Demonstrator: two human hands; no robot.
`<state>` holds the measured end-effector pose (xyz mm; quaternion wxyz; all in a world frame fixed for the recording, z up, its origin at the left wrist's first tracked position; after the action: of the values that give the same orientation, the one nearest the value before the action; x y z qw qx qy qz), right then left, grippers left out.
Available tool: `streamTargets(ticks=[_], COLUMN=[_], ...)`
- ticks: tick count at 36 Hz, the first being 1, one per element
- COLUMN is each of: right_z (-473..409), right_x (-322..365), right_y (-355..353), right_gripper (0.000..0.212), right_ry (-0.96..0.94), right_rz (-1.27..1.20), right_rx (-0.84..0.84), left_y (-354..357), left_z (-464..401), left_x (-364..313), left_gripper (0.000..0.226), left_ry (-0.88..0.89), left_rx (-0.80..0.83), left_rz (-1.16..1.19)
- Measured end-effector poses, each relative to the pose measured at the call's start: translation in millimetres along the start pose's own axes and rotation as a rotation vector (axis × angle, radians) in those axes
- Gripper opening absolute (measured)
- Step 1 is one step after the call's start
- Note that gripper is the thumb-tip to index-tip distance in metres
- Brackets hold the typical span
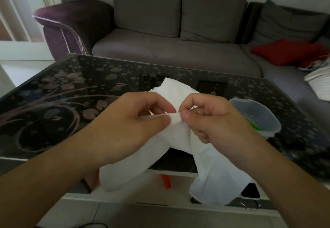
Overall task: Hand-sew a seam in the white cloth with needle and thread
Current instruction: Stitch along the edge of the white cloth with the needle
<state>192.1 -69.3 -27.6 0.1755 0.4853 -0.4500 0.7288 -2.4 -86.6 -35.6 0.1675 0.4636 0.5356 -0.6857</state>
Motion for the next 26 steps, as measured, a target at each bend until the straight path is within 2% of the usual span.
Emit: streamTargets(ticks=[5, 11, 17, 26], right_z=[-2.1, 3.6, 7.8, 9.4], right_x=[-0.5, 2.1, 5.5, 5.4], right_y=[-1.8, -1.0, 3.9, 1.4], right_gripper=[0.017, 0.014, 0.013, 0.016], right_ry=[0.000, -0.074, -0.147, -0.085], right_rz=[0.029, 0.101, 0.257, 0.329], right_rx=[-0.098, -0.217, -0.218, -0.264], left_y=[2.4, 1.7, 0.2, 2.3], left_z=[-3.1, -1.0, 0.4, 0.3], left_x=[1.4, 2.5, -0.5, 0.5], left_gripper=[0.014, 0.015, 0.019, 0.019], left_ry=[-0.037, -0.033, 0.036, 0.042], left_rx=[0.050, 0.011, 0.015, -0.001], left_rz=[-0.059, -0.011, 0.022, 0.028])
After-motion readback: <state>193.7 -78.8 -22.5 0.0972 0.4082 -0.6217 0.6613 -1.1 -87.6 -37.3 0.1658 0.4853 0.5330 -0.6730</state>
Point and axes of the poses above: each hand's wrist, its own z-axis away from the middle knuckle, its own y-axis out of the palm, x = y × z, the point moved 2 cm from there along -z, towards the middle knuckle, and after that the axes turned 14 degrees about x, right-handed, at the moved point
